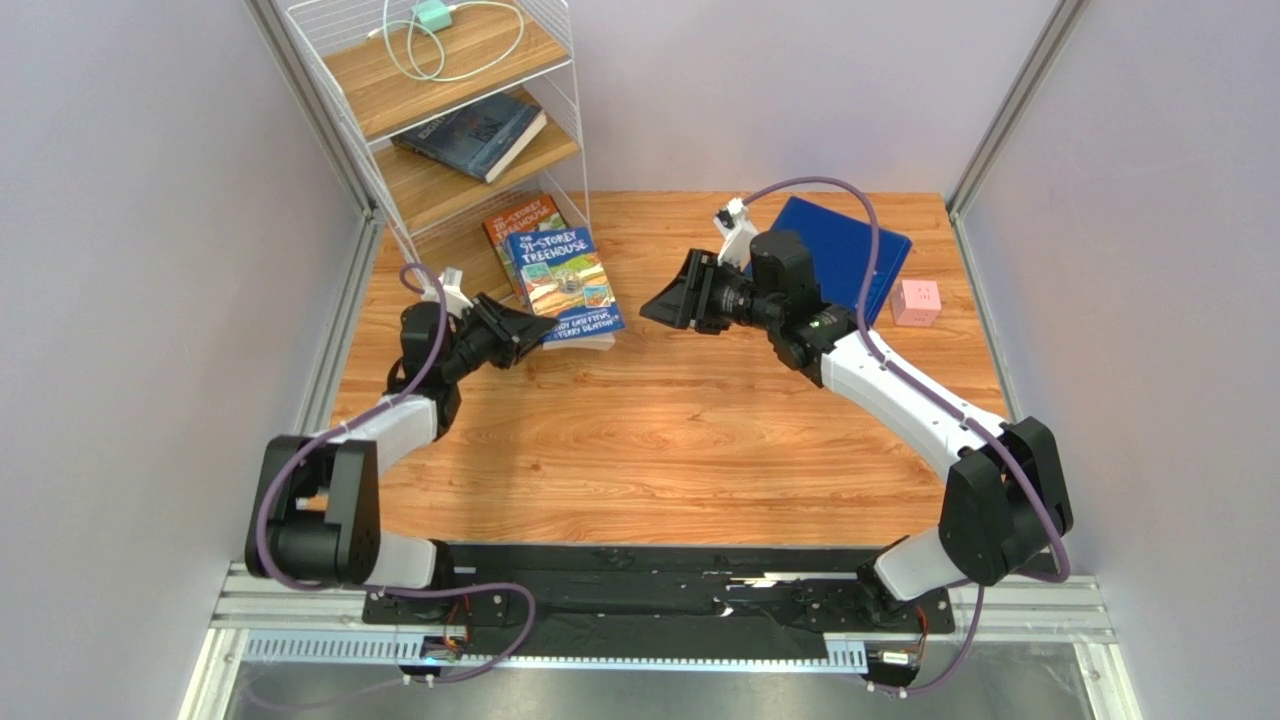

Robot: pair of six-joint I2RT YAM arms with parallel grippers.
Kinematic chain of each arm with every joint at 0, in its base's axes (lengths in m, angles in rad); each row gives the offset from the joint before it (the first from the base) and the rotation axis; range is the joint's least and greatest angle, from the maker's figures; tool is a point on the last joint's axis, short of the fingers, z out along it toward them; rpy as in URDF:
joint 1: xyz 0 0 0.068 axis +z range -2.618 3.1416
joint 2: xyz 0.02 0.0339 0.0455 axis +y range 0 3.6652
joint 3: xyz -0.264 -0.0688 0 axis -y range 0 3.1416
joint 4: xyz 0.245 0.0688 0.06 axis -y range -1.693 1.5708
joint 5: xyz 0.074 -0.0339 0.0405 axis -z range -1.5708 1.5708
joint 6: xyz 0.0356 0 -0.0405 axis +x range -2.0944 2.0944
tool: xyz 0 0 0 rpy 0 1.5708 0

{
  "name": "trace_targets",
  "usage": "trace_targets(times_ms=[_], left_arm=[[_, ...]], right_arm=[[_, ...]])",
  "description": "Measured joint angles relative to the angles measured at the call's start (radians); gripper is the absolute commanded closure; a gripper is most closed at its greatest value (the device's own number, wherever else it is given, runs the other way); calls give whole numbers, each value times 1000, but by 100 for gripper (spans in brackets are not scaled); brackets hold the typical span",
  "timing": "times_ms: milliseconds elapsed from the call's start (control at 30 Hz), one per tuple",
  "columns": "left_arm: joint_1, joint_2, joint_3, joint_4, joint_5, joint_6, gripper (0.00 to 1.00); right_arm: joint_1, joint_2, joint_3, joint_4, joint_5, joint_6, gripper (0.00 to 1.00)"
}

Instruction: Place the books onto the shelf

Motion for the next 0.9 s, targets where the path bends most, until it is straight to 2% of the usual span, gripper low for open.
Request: trace_targets(times_ms=[233, 500, 700, 900], left_arm=[[2, 142, 86, 114, 63, -46, 100], [3, 224, 160, 164, 26, -82, 100], [3, 284, 199, 153, -21, -86, 100], [5, 363, 317, 66, -49, -69, 100]], right_arm=[[-1, 0, -22, 0, 0, -3, 49], [-5, 0, -26, 0, 0, -10, 49], [-5, 0, -42, -2, 0, -18, 50], [-5, 0, -47, -3, 0, -24, 49]])
